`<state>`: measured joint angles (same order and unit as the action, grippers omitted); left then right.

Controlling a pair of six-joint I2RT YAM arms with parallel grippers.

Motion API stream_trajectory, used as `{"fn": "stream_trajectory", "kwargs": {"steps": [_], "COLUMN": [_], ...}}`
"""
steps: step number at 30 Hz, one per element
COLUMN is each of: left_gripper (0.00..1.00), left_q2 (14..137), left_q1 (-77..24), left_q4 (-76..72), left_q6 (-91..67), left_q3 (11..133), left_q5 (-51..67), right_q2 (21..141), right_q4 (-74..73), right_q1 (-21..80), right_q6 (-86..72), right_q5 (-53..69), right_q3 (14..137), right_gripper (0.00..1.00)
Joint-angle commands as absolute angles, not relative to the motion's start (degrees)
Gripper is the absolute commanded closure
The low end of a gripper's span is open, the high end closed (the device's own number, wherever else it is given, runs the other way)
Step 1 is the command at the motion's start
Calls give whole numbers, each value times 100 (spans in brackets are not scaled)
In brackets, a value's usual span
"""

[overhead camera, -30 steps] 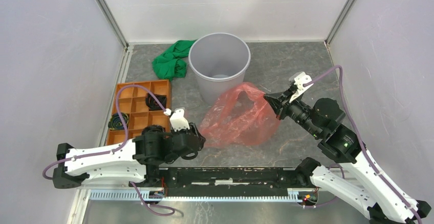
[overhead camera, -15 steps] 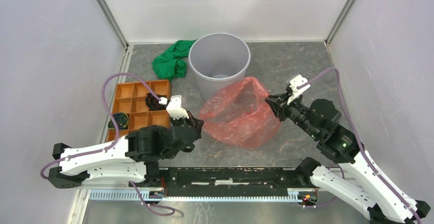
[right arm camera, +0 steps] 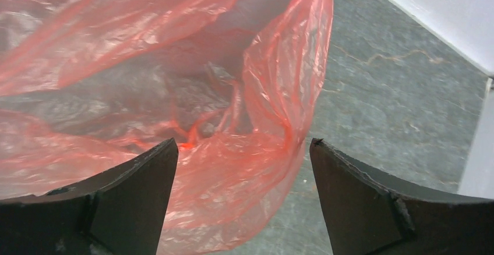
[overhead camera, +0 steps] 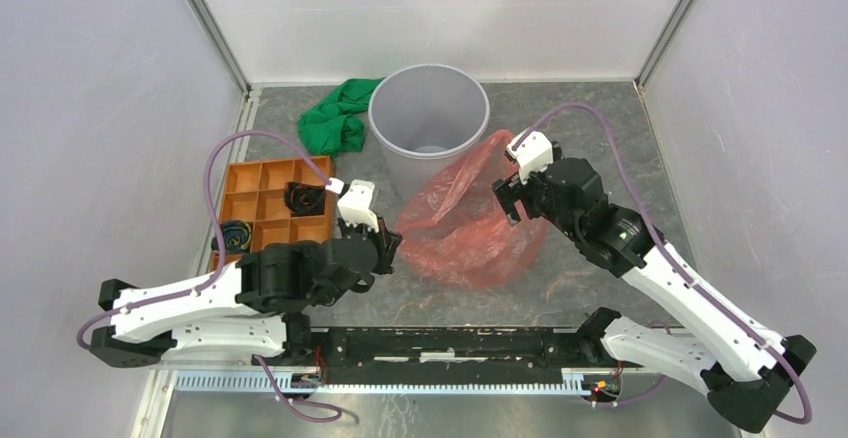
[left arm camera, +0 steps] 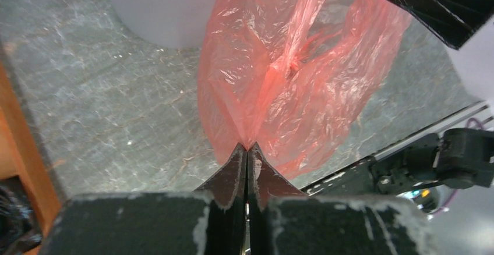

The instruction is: Put the trash bags into the trash bin

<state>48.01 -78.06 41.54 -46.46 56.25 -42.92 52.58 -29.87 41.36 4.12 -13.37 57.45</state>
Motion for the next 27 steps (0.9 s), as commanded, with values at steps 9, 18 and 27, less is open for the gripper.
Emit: {"fn": "stream_trajectory", "kwargs": {"steps": [9, 18, 27], "left_gripper": [98, 98, 90], "left_q2": [4867, 4999, 5432], "left_q1": [-7708, -7570, -7302], "left_q4": [4434, 4326, 4190], "left_q6": [-3639, -3697, -4982], "left_q3": [6036, 6046, 6101], "left_q5": [-4327, -4378, -3906], "right_q2": [5963, 6398, 5841], "right_q4": [-2211, -1521, -1532], "right_q1": [3982, 3212, 3072], "right_q6": [521, 697, -416], "right_q5": [-2363, -1148, -2011], "right_q3": [6381, 6354, 5913], "right_gripper": [2, 16, 100]}}
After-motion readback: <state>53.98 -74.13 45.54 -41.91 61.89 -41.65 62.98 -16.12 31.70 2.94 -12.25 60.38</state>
